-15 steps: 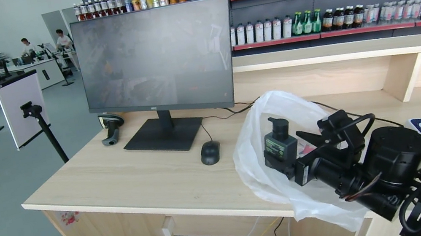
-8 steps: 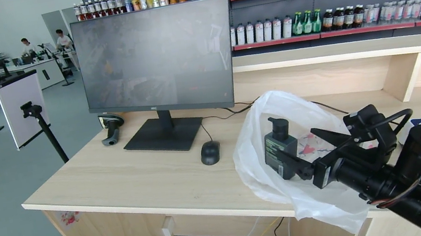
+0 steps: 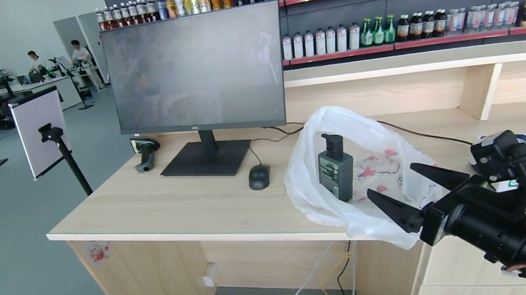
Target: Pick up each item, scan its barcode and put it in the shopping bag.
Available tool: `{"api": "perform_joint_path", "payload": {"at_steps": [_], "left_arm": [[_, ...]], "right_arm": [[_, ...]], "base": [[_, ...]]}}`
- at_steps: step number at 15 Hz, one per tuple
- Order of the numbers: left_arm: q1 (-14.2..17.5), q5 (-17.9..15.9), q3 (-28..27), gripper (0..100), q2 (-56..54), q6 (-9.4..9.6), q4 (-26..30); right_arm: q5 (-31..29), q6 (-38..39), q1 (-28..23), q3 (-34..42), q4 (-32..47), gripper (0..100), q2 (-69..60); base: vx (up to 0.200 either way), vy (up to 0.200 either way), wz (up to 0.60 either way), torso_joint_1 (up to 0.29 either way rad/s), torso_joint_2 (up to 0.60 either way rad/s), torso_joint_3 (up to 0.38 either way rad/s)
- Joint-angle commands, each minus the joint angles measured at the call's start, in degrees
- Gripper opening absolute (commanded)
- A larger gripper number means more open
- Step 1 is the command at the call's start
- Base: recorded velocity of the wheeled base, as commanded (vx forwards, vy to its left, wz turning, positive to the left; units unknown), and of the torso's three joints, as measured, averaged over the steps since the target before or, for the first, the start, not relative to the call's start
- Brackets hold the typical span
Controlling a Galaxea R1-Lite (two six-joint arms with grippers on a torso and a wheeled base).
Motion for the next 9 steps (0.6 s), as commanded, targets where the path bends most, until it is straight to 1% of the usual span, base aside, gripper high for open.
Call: {"api": "perform_joint_path", "payload": {"at_steps": [1,9], "left_arm": [[0.0,0.0,0.0,100,0.0,-0.01,0.0],[0.0,0.0,0.0,100,0.0,-0.10,0.0]], "right_arm": [[0.1,0.0,-0.5,0.0,0.1,100,-0.4],[0.1,-0.5,-0.9,-0.2,0.1,100,-0.2]], "base": [[0.000,0.000,-0.60,0.007,0.00,0.002],[0.000,0.000,-0.60,0.005,0.00,0.001]]}}
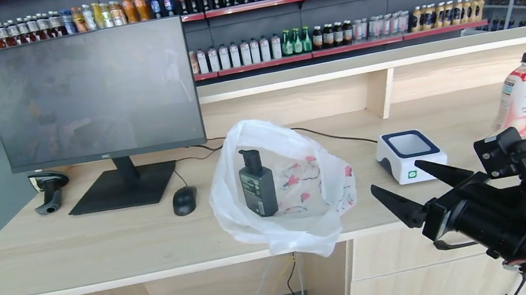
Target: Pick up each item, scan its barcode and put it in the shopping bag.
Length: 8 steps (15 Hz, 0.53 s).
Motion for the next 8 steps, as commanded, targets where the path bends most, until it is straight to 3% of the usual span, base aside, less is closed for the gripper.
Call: {"api": "perform_joint_path", "payload": {"at_steps": [1,2,8], "left_arm": [[0.0,0.0,0.0,100,0.0,-0.06,0.0],[0.0,0.0,0.0,100,0.0,-0.06,0.0],[0.0,0.0,0.0,100,0.0,-0.06,0.1]], "right_arm": [[0.0,-0.3,0.1,0.0,-0.1,100,0.2],[0.0,-0.6,0.1,-0.1,-0.1,100,0.3],[0.0,-1.3,0.2,0.6,-0.1,100,0.2]], "base": [[0.000,0.000,0.00,0.000,0.00,0.000],[0.000,0.000,0.00,0.000,0.00,0.000],[0.000,-0.200,0.00,0.000,0.00,0.003]]}}
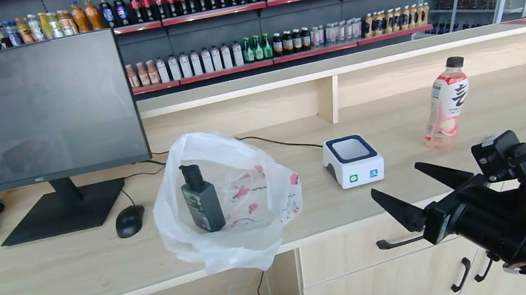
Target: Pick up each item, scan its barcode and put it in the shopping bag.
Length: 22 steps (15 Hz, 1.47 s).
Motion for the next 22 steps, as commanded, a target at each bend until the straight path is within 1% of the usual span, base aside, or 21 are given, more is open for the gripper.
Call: {"api": "perform_joint_path", "payload": {"at_steps": [1,7,10,22], "left_arm": [[0.0,0.0,0.0,100,0.0,-0.07,0.0],[0.0,0.1,0.0,100,0.0,-0.07,0.0],[0.0,0.0,0.0,100,0.0,-0.07,0.0],[0.0,0.0,0.0,100,0.0,0.02,0.0]], "right_arm": [[0.0,0.1,0.0,0.0,-0.1,100,-0.1],[0.0,0.0,0.0,-0.6,-0.1,100,0.0],[0.0,-0.1,0.0,-0.2,-0.1,100,0.0],[0.0,-0.5,0.0,-0.9,-0.1,100,1.2]], "base": [[0.000,-0.200,0.00,-0.002,0.00,0.007],[0.000,-0.200,0.00,0.002,0.01,0.002],[0.000,-0.200,0.60,0.001,0.00,0.001],[0.000,-0.200,0.00,0.003,0.00,0.003]]}}
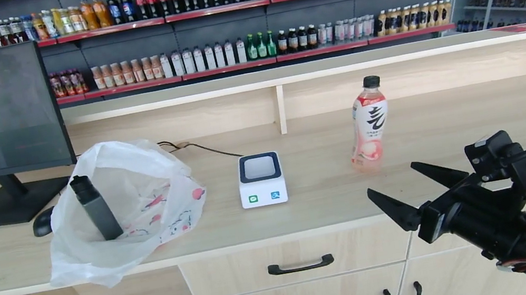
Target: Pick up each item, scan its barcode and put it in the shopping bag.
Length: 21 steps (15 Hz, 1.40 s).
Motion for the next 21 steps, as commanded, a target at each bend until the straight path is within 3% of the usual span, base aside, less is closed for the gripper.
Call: {"api": "perform_joint_path", "payload": {"at_steps": [1,5,12,17,21], "left_arm": [[0.0,0.0,0.0,100,0.0,-0.04,0.0],[0.0,0.0,0.0,100,0.0,0.05,0.0],[0.0,0.0,0.0,100,0.0,0.05,-0.1],[0.0,0.0,0.0,100,0.0,0.05,0.0],[0.0,0.0,0.0,100,0.0,-0.04,0.0]], "right_arm": [[0.0,0.0,0.0,0.1,-0.1,100,0.2],[0.0,0.0,0.0,0.1,-0.1,100,0.2],[0.0,0.8,0.5,-5.0,-0.1,100,3.2],[0.0,1.8,0.8,-5.3,-0.1,100,4.0],[0.0,1.8,0.9,-5.0,-0.1,100,4.5]], "base": [[0.000,-0.200,0.00,-0.002,-0.01,0.007],[0.000,-0.200,0.00,-0.001,0.00,0.004],[0.000,0.000,0.00,0.000,0.00,0.000],[0.200,0.040,0.00,-0.006,0.00,0.003],[0.000,0.000,0.00,0.000,0.00,0.000]]}}
